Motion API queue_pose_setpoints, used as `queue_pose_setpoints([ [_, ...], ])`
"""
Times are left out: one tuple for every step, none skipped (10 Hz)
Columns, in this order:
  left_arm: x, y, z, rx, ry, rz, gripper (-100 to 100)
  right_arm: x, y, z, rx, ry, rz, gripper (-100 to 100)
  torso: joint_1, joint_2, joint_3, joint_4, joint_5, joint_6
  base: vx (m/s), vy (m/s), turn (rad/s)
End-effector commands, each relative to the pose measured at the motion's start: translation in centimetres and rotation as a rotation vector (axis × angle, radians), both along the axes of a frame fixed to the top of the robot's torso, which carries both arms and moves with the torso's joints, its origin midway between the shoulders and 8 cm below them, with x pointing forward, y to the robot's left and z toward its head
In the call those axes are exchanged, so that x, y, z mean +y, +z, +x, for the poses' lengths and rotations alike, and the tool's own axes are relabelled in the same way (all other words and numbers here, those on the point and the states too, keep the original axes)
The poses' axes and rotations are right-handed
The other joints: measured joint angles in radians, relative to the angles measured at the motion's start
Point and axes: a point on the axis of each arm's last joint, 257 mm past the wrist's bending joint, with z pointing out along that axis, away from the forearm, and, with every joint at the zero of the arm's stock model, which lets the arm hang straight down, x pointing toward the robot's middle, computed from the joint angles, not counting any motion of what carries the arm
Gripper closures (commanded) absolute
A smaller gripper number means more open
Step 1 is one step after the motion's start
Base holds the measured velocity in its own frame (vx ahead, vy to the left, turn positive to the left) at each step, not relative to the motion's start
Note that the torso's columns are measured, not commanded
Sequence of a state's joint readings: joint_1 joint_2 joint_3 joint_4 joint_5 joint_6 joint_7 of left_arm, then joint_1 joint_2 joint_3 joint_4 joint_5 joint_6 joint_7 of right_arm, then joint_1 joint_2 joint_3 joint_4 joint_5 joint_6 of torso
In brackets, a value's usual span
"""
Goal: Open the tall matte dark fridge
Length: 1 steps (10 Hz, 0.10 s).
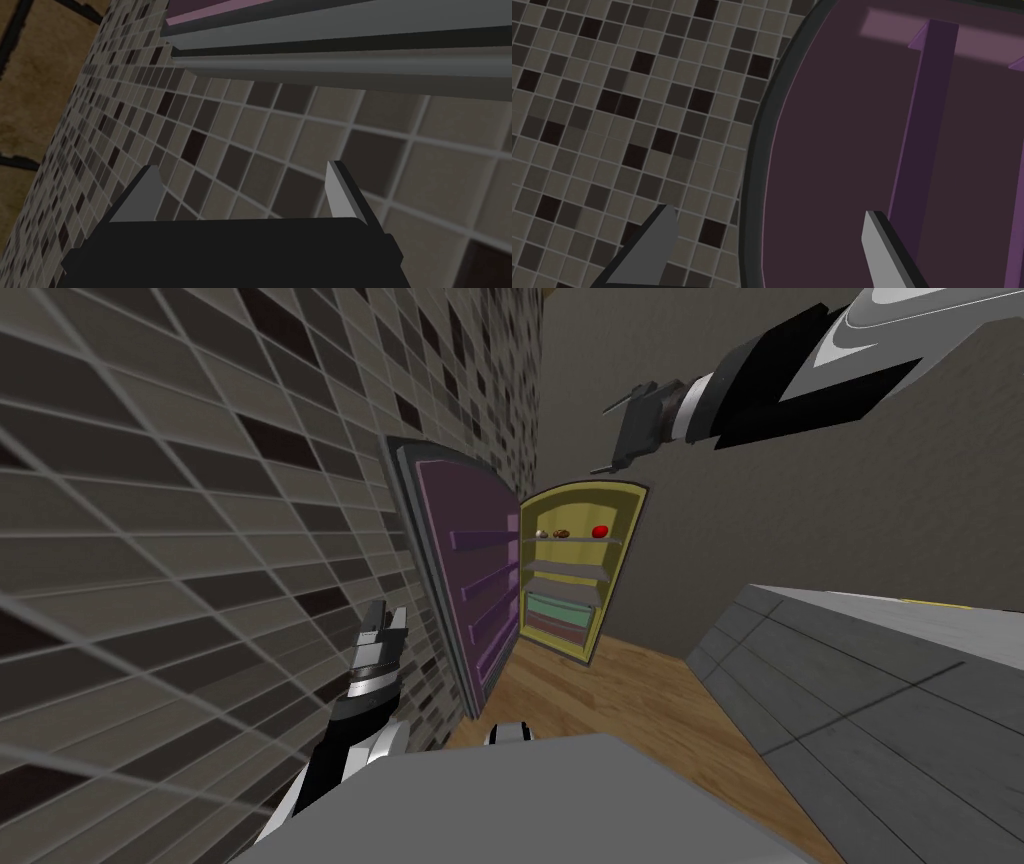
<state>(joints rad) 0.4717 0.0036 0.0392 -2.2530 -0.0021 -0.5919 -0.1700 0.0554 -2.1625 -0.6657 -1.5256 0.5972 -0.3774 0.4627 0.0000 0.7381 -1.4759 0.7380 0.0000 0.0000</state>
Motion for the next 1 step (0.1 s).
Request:
queue_pose_setpoints([
  [0.0, 0.0, 0.0, 0.0, 0.0, 0.0, 0, 0.0, 0.0, 0.0, 0.0, 0.0, 0.0, 0, 0.0, 0.0, 0.0, 0.0, 0.0, 0.0, 0.0, 0.0, 0.0],
])
